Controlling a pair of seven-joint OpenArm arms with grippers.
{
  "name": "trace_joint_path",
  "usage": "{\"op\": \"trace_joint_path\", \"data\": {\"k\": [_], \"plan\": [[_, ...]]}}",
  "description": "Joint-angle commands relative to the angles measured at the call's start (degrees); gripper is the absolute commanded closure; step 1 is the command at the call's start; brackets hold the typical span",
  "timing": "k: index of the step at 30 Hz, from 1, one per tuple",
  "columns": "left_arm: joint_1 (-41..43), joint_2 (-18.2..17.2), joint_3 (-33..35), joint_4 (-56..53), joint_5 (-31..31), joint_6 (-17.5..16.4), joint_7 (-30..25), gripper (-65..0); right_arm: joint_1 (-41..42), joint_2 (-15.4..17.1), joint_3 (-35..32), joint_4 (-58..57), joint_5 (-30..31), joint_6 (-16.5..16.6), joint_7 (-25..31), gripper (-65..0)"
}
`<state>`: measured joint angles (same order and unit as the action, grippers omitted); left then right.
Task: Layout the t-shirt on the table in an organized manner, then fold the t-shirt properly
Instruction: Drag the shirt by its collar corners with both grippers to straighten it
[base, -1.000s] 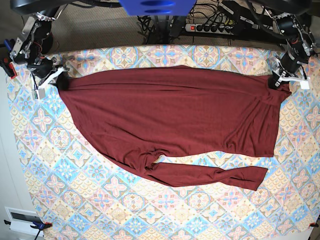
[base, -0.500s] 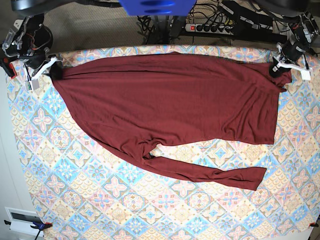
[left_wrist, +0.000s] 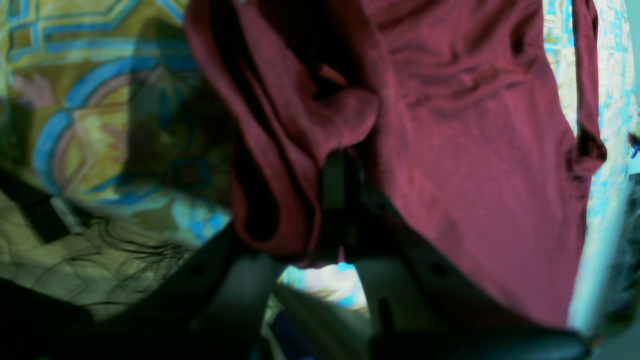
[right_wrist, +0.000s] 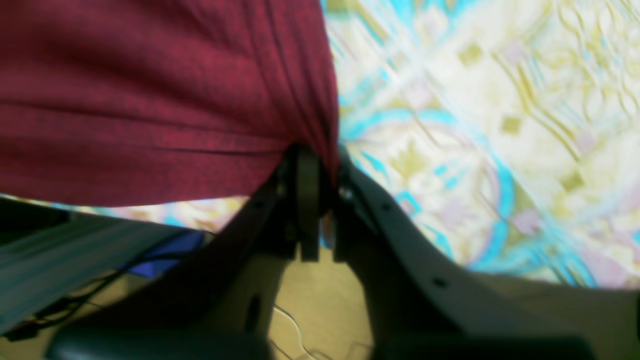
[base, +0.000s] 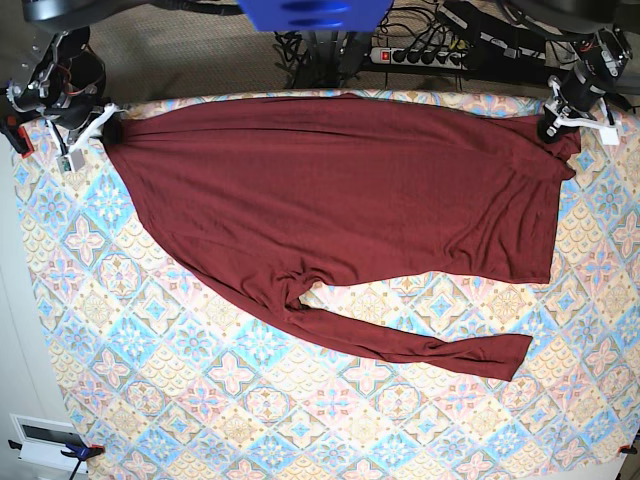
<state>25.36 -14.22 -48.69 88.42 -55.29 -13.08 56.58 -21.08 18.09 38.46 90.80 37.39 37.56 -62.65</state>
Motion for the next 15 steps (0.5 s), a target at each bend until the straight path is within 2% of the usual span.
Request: {"op": "trace_joint_path", "data": {"k": [1,6,10,15], "plan": [[0.17,-1.03,-0.76,0.76,0.91,0.20,-2.20,0.0,0.73,1.30,0.53,0.76,-0.60,-0.15,0.98,0.0],[0.17,-0.16,-0.50,0.76,4.78,0.20,-6.16,0.0,5.92,1.30,0.44,0.76,-3.67,-0.15,0.72,0.0],[-0.97,0.11,-0.50,0.68,7.59,0.20,-5.98,0.0,6.62,1.21,0.44,0.84,-4.90,-0.15,0.72,0.0],[-1.15,0.02,0.99,0.68,7.42,0.20,-5.72,0.0,6.62,1.21,0.36,0.84,-4.99,-0.15,0.72,0.0]]}}
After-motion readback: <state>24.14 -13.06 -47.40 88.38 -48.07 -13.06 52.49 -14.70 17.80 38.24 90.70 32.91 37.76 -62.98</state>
